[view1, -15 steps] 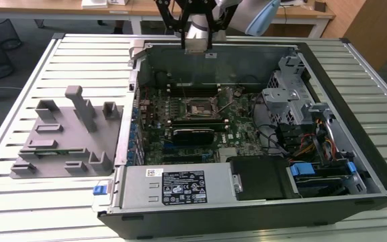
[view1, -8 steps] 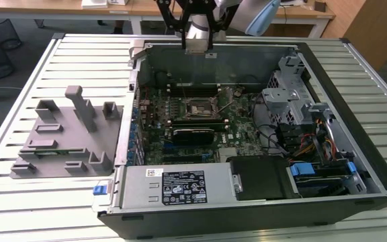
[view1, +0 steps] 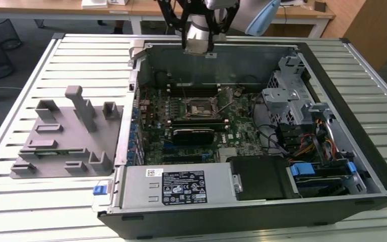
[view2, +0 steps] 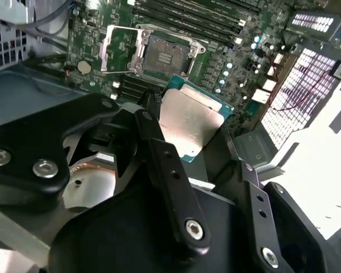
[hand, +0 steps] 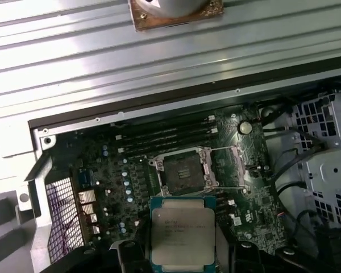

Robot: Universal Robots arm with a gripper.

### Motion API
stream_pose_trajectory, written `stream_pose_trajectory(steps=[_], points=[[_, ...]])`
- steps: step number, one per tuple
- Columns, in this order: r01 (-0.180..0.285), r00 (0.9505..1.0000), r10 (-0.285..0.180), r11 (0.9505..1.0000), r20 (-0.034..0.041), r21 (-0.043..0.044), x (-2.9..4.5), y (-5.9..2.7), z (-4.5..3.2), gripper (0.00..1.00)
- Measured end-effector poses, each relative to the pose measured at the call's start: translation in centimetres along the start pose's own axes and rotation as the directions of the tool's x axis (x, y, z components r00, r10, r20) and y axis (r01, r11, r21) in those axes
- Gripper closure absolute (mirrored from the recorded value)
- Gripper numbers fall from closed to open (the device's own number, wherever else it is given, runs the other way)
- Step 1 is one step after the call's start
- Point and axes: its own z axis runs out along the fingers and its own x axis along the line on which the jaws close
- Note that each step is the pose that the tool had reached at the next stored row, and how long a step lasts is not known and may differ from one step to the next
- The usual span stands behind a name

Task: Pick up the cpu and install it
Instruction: 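Place the cpu into insertion slot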

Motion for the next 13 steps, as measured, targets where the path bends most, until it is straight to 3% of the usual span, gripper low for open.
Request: stream_pose_trajectory(steps=[3,7,13], points=[[-0.06,0.9982,0.06,0.9982,0.0029,0.002,0.0,0.0,0.03,0.46],[-0.132,0.9913,0.132,0.9913,0.0066,0.0041,0.0,0.0,0.08,0.46],[-0.239,0.9709,0.239,0.971,0.0124,0.0069,0.0,-0.01,0.13,0.46]])
